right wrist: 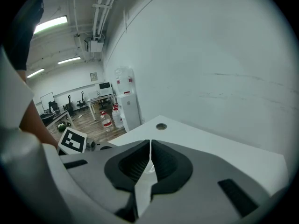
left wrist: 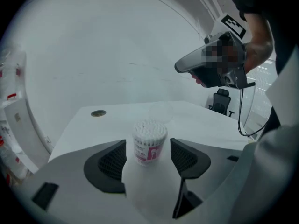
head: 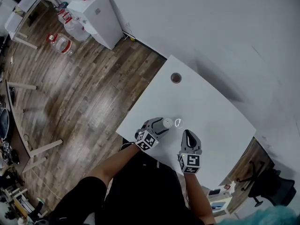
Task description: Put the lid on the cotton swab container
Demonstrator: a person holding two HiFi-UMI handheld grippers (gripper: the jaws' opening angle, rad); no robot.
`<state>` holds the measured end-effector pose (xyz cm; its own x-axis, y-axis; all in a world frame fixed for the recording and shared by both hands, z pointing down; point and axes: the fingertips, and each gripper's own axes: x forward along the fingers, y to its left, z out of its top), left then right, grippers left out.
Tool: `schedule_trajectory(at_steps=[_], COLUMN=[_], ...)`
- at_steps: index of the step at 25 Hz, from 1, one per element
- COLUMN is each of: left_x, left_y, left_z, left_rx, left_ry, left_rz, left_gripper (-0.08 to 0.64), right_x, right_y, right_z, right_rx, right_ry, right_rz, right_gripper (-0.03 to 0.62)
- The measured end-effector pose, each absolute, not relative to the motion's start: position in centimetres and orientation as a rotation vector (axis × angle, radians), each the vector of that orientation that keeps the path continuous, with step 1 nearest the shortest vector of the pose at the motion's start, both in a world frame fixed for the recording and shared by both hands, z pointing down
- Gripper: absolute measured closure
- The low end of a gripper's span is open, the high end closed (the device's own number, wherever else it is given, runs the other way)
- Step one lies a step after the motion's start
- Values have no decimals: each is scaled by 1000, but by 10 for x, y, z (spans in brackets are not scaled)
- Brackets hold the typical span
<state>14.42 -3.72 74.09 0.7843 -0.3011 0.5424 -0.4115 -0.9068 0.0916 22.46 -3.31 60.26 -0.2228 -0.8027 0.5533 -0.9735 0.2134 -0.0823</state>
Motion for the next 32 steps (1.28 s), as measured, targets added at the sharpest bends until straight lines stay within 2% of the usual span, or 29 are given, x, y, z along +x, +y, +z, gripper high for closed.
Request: schedule_trajectory(at_steps=[12,15,32], left_x=[156,157,157], left_y=[-48,-48,-50], left_z=[752,752,752], left_rx=[2787,2799,2774], left_ry=[-575,-567,-510], left_rz=[808,800,755], left_gripper=[270,298,304], right_x=[233,233,245], right_y=[-34,-37,-38], right_z=[627,633,676], right_rx=[1606,1587,1456], right_ry=[-2090,-2094,-2055], right_rz=[651,657,708], right_gripper=[559,558,557])
